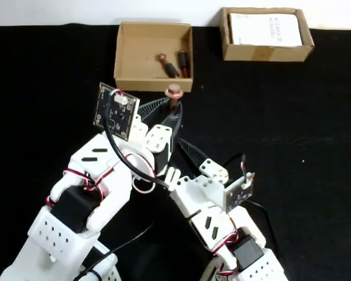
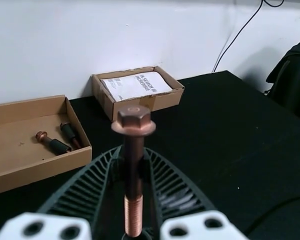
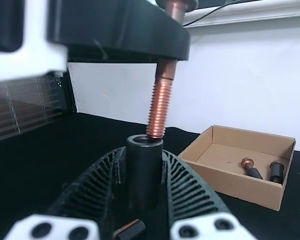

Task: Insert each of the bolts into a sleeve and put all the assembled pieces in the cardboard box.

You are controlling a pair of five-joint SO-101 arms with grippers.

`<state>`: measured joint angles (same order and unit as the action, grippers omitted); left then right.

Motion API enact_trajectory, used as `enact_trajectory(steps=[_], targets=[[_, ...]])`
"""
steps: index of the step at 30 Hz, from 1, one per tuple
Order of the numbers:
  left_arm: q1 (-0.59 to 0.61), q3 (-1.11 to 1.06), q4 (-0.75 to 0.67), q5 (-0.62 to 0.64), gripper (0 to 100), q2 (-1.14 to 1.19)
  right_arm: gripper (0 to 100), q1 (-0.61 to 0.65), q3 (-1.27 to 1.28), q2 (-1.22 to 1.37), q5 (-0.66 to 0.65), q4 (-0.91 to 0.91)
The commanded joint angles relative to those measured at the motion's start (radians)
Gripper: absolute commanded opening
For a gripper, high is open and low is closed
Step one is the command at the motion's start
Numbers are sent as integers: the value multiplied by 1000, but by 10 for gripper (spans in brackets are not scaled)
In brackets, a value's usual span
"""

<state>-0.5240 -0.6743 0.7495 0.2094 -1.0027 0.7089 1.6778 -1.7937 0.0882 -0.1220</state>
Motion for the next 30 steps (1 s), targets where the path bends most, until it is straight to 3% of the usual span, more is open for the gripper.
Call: enact_trajectory(steps=[1,6,12,30], targets=[[1,102,77,8,10,8,7,-1,127,-16,2,19],[1,185,178,11,10,12,7,-1,127,-16,2,19],[2,133,192,11,10,12,7,-1,127,-16,2,19],[5,130,41,5,10,114,7,-7,127,-16,2,24]])
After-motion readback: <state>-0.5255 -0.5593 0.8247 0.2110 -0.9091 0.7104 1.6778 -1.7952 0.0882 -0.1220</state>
